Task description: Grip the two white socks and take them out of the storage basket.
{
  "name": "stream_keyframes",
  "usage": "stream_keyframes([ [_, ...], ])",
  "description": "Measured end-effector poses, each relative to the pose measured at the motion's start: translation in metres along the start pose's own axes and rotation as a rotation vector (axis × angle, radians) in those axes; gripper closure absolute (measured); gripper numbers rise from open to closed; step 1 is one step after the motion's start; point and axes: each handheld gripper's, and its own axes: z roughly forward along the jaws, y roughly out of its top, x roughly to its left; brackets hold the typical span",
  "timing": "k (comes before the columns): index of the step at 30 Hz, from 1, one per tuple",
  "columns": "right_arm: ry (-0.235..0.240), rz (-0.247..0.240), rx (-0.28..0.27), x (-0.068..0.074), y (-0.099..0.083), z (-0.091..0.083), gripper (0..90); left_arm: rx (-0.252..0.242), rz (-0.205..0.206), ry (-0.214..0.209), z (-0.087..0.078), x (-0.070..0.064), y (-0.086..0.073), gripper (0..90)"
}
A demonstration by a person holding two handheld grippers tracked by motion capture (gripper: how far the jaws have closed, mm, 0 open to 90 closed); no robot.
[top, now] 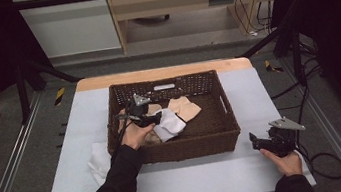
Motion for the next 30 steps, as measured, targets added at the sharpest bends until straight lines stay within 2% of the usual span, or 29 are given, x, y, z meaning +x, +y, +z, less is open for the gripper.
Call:
stream_keyframes([
  [4, 0.000, -0.001, -0.001, 0.000, 0.000, 0.000, 7.8, 0.066, 0.033, 0.004, 0.002, -0.003, 0.000, 60.0],
  [6, -0.001, 0.000, -0.001, 0.000, 0.000, 0.000, 7.8, 0.087, 0.038, 0.006, 0.003, -0.004, 0.000, 69.0],
  [7, 0.000, -0.001, -0.001, 0.000, 0.000, 0.000, 7.8, 0.101, 0.026, 0.000, 0.002, -0.004, 0.000, 73.7],
  [8, 0.001, 0.000, 0.000, 0.000, 0.000, 0.000, 7.8, 0.104, 0.024, -0.007, 0.002, -0.004, 0.000, 81.2],
  [10, 0.000, -0.001, 0.000, 0.000, 0.000, 0.000, 7.8, 0.110, 0.006, -0.021, 0.002, -0.004, 0.000, 83.8],
  [13, -0.001, -0.002, -0.001, 0.000, 0.000, -0.001, 7.8, 0.109, 0.001, -0.040, 0.000, -0.004, 0.000, 86.3],
  [16, -0.003, -0.004, -0.002, -0.001, 0.000, -0.001, 7.9, 0.071, -0.015, -0.064, -0.005, -0.003, 0.001, 86.6],
  [20, -0.002, 0.002, -0.004, -0.001, 0.000, -0.001, 7.9, 0.013, -0.034, -0.073, -0.011, 0.002, 0.004, 86.6],
  [25, -0.002, -0.003, -0.005, -0.001, 0.000, -0.001, 8.0, -0.081, -0.009, -0.085, -0.023, 0.000, 0.007, 86.7],
  [27, -0.003, -0.001, -0.007, -0.001, 0.000, -0.001, 8.0, -0.141, -0.018, -0.097, -0.031, -0.001, 0.010, 86.7],
  [30, -0.004, -0.006, -0.005, -0.001, 0.000, -0.001, 8.1, -0.190, -0.006, -0.097, -0.043, -0.002, 0.015, 86.8],
])
